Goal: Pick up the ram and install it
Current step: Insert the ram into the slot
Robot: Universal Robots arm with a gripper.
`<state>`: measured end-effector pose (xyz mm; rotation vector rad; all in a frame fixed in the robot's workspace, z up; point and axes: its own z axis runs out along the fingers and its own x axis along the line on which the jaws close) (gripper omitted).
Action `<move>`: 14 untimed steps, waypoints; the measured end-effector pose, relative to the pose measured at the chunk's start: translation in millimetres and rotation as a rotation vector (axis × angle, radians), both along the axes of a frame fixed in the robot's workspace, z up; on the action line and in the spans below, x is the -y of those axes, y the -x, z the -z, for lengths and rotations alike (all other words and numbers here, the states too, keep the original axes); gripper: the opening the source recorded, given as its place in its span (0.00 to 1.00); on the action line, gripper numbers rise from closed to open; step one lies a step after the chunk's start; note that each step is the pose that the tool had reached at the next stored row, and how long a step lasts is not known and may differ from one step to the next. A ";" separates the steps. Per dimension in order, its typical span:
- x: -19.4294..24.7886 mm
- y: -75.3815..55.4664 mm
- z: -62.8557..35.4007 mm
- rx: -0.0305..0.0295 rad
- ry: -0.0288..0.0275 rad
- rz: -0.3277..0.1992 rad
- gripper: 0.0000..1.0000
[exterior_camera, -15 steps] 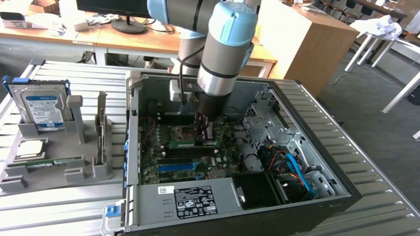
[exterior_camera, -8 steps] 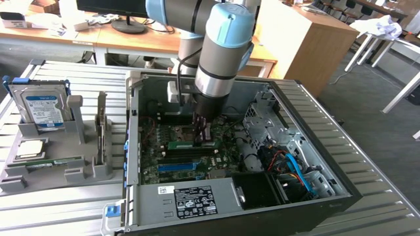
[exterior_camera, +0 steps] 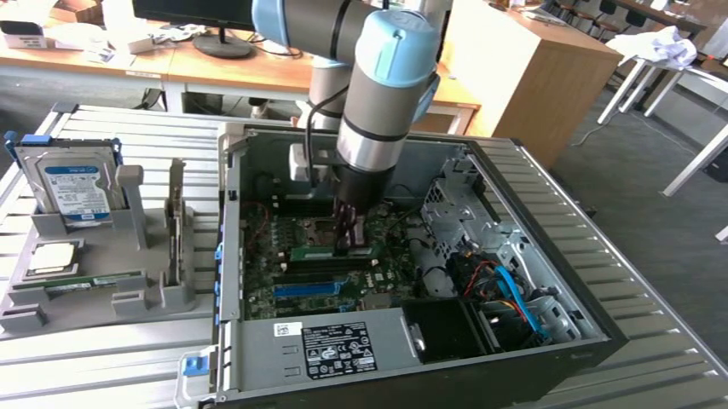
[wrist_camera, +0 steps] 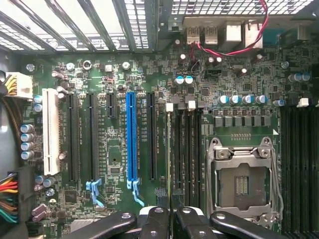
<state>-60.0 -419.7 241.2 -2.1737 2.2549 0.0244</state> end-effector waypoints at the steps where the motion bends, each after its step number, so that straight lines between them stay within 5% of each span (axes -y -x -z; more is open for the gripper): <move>1: -0.1 0.2 0.6 -0.0001 0.0001 0.000 0.13; 14: -3.5 2.8 9.7 -0.0001 0.0001 0.000 0.13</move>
